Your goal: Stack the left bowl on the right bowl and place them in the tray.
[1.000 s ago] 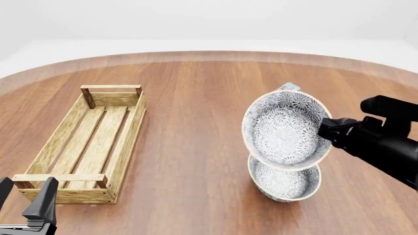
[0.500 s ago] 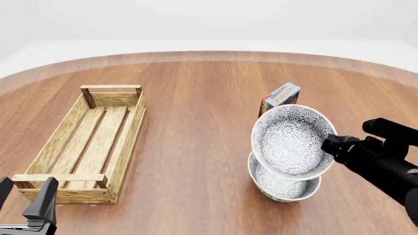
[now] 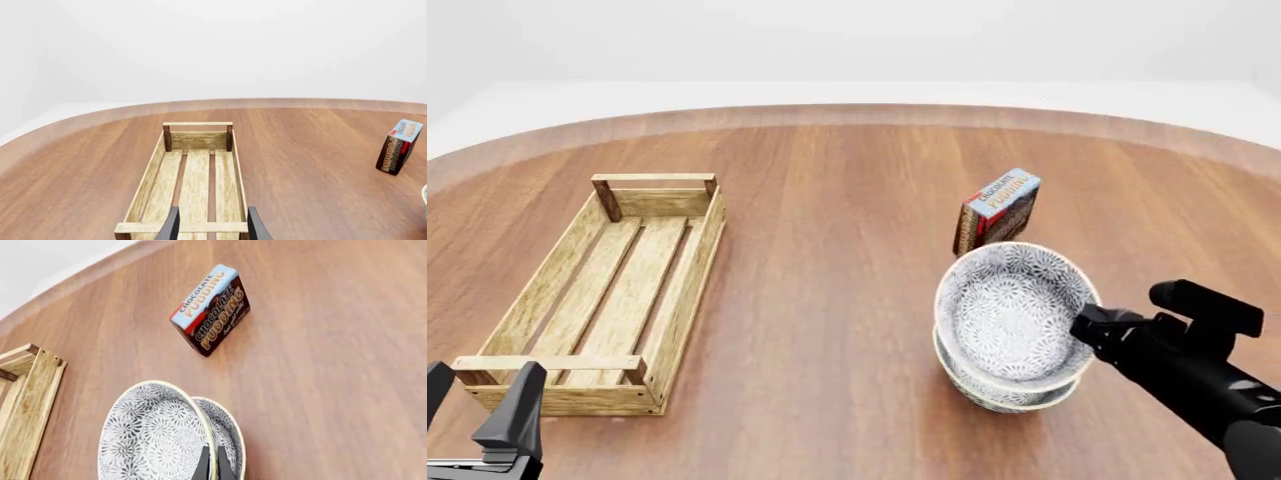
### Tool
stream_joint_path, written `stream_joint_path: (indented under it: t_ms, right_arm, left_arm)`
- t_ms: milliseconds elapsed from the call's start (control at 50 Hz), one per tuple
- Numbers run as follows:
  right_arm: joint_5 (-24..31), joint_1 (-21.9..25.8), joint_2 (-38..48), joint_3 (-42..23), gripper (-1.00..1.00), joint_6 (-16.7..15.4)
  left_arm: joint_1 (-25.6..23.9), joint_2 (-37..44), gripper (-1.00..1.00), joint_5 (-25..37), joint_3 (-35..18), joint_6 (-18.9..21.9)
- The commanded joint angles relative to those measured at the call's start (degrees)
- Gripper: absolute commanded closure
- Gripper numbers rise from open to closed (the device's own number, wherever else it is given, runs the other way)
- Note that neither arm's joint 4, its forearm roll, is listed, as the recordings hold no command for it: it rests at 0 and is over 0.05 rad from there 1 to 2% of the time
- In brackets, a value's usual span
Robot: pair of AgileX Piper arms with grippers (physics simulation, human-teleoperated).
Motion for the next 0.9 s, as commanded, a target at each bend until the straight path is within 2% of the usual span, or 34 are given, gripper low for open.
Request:
stream_joint_path:
  t_ms: [20,180,360,380,800,860,900]
  right_arm:
    - [-4.48,0.27,2.49,2.04,1.0,0.88]
    - [-8.58,0.58,6.18,3.02,1.0,1.04]
    - [-10.82,-0.06,10.15,2.68,1.0,-0.78]
    - [-10.34,0.2,9.02,2.62,-1.0,-0.86]
    - [-5.02,0.85,3.85,1.22,-1.0,-2.17]
    - [-1.89,0.19,2.87,-0.51,-1.0,-3.67]
    - [1.02,-1.54,4.35,-2.99,-1.0,-7.1]
  left_arm:
    - [0.0,0.0,-1.0,0.0,0.0,0.0]
    - [0.0,0.0,-1.0,0.0,0.0,0.0]
    - [0.0,0.0,-1.0,0.0,0.0,0.0]
    - [0.0,0.0,-1.0,0.0,0.0,0.0]
    - [0.0,0.0,-1.0,0.0,0.0,0.0]
    - [0.0,0.0,-1.0,0.0,0.0,0.0]
    - [0.0,0.0,-1.0,0.0,0.0,0.0]
